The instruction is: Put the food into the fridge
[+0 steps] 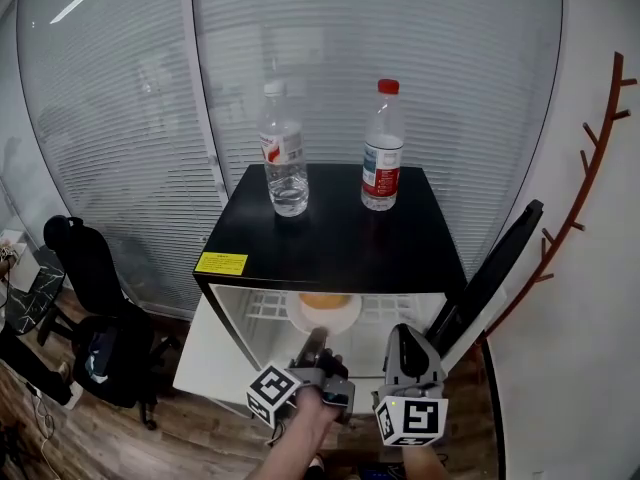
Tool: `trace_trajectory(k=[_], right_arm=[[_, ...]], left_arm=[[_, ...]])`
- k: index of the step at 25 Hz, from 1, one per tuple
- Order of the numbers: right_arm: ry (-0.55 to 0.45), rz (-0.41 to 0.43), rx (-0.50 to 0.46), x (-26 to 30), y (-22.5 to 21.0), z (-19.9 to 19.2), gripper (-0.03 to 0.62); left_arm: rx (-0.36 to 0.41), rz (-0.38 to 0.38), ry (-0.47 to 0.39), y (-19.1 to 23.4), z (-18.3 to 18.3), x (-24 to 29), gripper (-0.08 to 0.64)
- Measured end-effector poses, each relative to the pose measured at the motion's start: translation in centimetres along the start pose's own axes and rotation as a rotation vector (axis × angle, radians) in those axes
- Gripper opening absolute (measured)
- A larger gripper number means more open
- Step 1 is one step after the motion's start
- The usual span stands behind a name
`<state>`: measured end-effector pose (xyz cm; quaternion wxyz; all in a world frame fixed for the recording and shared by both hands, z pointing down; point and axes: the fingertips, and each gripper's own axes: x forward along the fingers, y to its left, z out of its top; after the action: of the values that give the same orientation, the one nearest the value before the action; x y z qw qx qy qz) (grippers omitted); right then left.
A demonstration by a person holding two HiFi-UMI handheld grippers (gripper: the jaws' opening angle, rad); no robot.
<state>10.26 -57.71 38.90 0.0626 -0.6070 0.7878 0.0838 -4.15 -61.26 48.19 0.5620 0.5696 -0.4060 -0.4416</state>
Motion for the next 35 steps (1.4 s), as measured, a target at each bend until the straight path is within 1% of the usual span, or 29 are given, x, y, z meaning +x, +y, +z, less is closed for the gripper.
trace_trajectory(k=[13, 23, 30, 35], right_arm=[[0.003, -0.03, -0.001, 1.3, -0.6, -0.1, 0.034], [-0.008, -0.025, 0.0, 1.0, -0.4, 0.1, 0.035], [-0.014, -0.022, 0.001, 0.8, -0.5, 0.3, 0.035], [-0.008, -0.025, 0.006, 0.6, -0.6, 0.4, 0.034]], left_arm=[[0.005, -0.013, 0.001, 0.0, 0.5, 2.0, 0.035], [-0.01, -0.023, 0.005, 0.1, 0.6, 2.3, 0.035], [0.013, -0.037, 0.002, -0.1, 0.5, 2.2, 0.035], [0.035, -0.029, -0.007, -0.1, 0.5, 1.7, 0.037]])
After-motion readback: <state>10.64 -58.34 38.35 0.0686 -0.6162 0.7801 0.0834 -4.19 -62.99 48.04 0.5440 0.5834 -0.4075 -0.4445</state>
